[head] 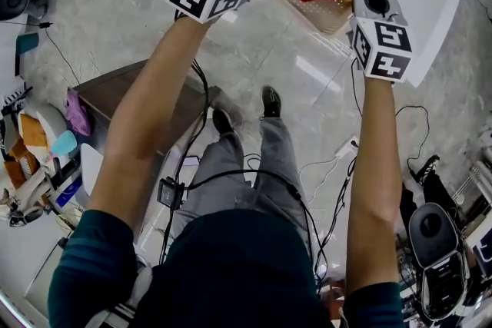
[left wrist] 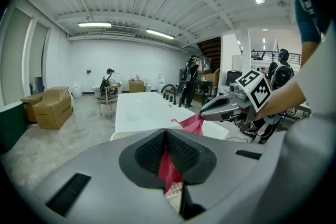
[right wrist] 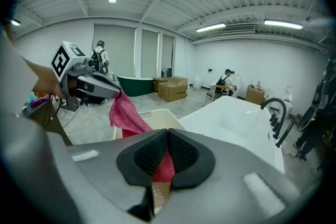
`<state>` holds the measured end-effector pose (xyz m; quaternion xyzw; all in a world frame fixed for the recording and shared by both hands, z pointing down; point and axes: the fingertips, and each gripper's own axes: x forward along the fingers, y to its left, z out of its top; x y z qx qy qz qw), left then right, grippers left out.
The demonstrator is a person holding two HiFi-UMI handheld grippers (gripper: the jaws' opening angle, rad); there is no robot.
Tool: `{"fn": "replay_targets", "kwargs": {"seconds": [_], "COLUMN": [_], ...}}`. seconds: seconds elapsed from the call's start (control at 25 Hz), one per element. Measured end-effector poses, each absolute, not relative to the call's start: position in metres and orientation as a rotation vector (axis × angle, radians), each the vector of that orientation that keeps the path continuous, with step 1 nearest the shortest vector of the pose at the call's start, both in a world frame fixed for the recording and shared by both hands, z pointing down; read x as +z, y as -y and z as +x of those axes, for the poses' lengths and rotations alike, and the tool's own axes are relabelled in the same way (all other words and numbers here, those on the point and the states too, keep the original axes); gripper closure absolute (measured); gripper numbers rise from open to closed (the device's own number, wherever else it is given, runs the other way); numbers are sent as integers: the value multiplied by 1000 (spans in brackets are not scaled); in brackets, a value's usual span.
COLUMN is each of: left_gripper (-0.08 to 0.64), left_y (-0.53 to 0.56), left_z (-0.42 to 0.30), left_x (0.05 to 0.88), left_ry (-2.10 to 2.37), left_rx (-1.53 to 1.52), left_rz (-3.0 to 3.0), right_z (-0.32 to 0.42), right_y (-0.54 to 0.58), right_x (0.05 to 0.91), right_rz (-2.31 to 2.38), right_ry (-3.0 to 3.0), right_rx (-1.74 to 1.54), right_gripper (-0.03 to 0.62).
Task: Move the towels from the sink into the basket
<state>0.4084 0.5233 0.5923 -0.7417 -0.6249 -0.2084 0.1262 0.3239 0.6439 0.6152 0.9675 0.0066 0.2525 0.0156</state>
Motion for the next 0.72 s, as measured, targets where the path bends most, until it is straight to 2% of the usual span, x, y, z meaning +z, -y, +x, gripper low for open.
{"fn": "replay_targets", "kwargs": {"seconds": [0.72], "left_gripper": [548], "left_y": [-537], "left_z": [401], "left_x": [645], "left_ry": [1761], "left_rx": [-715], "left_rz": [-2140], "right_z": [318], "right_y": [-642], "right_x": [666], "right_rz": [3001], "right_ry": [0], "right_rx": [958], "right_gripper": [563]}}
